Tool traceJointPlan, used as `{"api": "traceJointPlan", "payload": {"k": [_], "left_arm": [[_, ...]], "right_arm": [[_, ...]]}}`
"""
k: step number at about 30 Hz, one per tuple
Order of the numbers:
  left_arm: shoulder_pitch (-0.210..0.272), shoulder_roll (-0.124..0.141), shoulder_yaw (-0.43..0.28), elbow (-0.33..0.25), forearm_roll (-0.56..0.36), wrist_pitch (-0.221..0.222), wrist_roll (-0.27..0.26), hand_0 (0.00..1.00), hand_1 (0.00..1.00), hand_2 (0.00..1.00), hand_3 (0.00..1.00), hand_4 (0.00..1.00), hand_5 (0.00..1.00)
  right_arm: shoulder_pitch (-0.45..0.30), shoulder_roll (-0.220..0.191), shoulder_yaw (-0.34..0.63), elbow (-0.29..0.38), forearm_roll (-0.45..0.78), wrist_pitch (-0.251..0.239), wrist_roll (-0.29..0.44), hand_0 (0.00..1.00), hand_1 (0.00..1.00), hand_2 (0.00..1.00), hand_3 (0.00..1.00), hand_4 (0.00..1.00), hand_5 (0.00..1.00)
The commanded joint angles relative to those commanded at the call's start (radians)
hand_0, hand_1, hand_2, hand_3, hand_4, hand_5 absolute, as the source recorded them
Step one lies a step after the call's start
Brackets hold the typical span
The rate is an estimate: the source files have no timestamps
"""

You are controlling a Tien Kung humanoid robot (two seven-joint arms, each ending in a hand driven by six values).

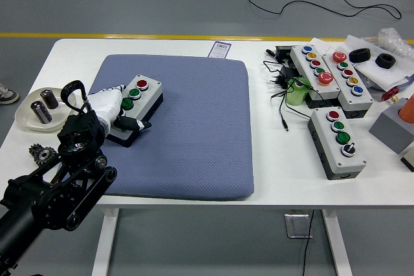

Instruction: Pick up the button,place it on the desk,press the button,press the button

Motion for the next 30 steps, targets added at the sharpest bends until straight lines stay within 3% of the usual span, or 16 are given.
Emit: {"api": "traceJointPlan", "payload": {"k": [4,5,10,11,16,17,22,23,28,30], "left_arm": [[-0.008,-0.004,0.007,0.023,0.0,-0.001,0.0,0.723,0.92,0.998,0.998,0.998,0.416],[-0.009,-0.004,0.008,0.026,0.0,0.0,0.0,0.425,0.633,0.935,0.998,0.969,0.325],[-0.014,-0.002,0.018,0.038,0.0,0.005,0.0,0.425,0.633,0.935,0.998,0.969,0.325],[-0.014,-0.002,0.02,0.04,0.0,0.006,0.0,0.258,0.44,0.582,0.998,0.912,0.246],[-0.009,0.003,0.023,0.049,0.0,0.034,0.0,0.258,0.44,0.582,0.998,0.912,0.246],[-0.008,0.005,0.022,0.051,0.0,0.037,0.0,0.076,0.257,0.293,0.867,0.868,0.167],[0.0,0.017,0.016,0.055,0.0,0.055,0.0,0.076,0.257,0.293,0.867,0.868,0.167],[0.001,0.018,0.015,0.054,0.0,0.057,0.0,0.052,0.108,0.103,0.447,0.817,0.109],[0.009,0.028,0.017,0.042,0.0,0.065,0.0,0.052,0.108,0.103,0.447,0.817,0.109],[0.012,0.032,0.018,0.037,0.0,0.072,0.0,0.023,0.049,0.056,0.393,0.814,0.103]], "right_arm": [[0.0,0.001,0.001,0.0,0.0,0.0,0.0,0.655,0.649,0.687,0.602,0.44,0.322],[0.0,0.001,0.0,0.0,0.001,0.0,0.0,0.655,0.65,0.687,0.602,0.44,0.323],[-0.001,0.001,0.001,0.0,0.0,-0.001,-0.002,0.655,0.65,0.687,0.602,0.44,0.323],[-0.001,0.001,0.0,0.0,0.001,-0.001,-0.002,0.655,0.65,0.687,0.602,0.44,0.322],[-0.002,0.0,-0.003,0.0,0.003,-0.001,-0.003,0.655,0.65,0.687,0.602,0.44,0.322],[-0.003,0.0,-0.003,0.0,0.003,-0.001,-0.003,0.655,0.649,0.687,0.602,0.44,0.322],[-0.003,-0.001,-0.001,0.0,0.003,-0.001,-0.003,0.655,0.649,0.687,0.602,0.44,0.322],[-0.004,0.0,0.0,0.0,0.003,-0.001,-0.003,0.655,0.65,0.687,0.602,0.44,0.322],[-0.004,0.0,0.003,0.0,-0.002,-0.002,-0.004,0.655,0.65,0.687,0.602,0.44,0.322],[-0.005,0.0,0.003,0.0,-0.002,-0.001,-0.004,0.655,0.649,0.687,0.602,0.44,0.322]]}}
